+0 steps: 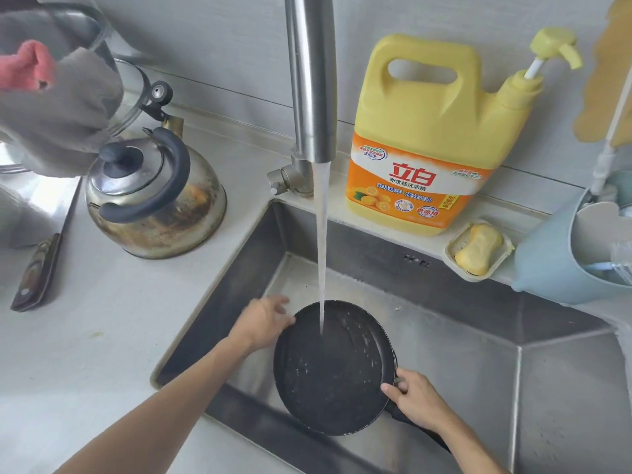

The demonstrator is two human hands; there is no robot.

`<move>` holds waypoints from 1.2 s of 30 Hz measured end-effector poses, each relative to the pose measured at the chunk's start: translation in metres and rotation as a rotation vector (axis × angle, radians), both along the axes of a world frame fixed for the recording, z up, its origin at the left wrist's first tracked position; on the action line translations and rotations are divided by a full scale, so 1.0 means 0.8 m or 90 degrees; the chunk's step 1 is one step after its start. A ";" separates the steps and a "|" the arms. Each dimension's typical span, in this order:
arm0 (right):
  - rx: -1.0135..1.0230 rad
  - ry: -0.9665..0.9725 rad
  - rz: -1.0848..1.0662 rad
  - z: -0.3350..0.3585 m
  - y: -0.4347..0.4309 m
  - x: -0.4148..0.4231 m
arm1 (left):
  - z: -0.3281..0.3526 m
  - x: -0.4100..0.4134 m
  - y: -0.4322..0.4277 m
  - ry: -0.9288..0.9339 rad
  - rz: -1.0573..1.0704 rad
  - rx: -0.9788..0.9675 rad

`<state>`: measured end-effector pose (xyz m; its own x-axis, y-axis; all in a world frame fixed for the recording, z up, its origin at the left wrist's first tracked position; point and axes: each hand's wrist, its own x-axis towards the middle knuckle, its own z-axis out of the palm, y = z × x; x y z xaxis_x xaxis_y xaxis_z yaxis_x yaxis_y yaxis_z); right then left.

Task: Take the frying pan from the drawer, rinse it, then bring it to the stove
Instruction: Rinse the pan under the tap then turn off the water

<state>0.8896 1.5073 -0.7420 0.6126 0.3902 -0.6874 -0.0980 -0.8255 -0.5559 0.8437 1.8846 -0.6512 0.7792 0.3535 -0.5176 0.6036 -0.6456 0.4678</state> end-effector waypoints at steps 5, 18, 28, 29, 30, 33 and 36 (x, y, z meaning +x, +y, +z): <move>0.022 -0.013 0.000 0.024 0.007 -0.002 | 0.107 0.058 0.028 -0.332 0.154 -0.027; -0.001 -0.025 0.007 0.024 0.012 -0.001 | 0.167 0.102 0.036 -0.428 0.124 0.004; 0.007 -0.030 -0.019 0.011 0.007 -0.002 | 0.182 0.112 0.026 -0.437 0.130 0.178; 0.008 -0.032 -0.018 0.010 0.007 -0.001 | 0.182 0.112 0.023 -0.439 0.112 0.195; 0.009 -0.034 -0.017 0.008 0.007 -0.001 | 0.182 0.113 0.020 -0.439 0.087 0.217; 0.011 -0.025 -0.022 0.000 0.004 0.001 | 0.176 0.118 0.013 -0.441 0.024 0.296; 0.010 -0.017 -0.024 -0.003 0.004 0.002 | 0.161 0.119 0.021 -0.454 0.003 0.311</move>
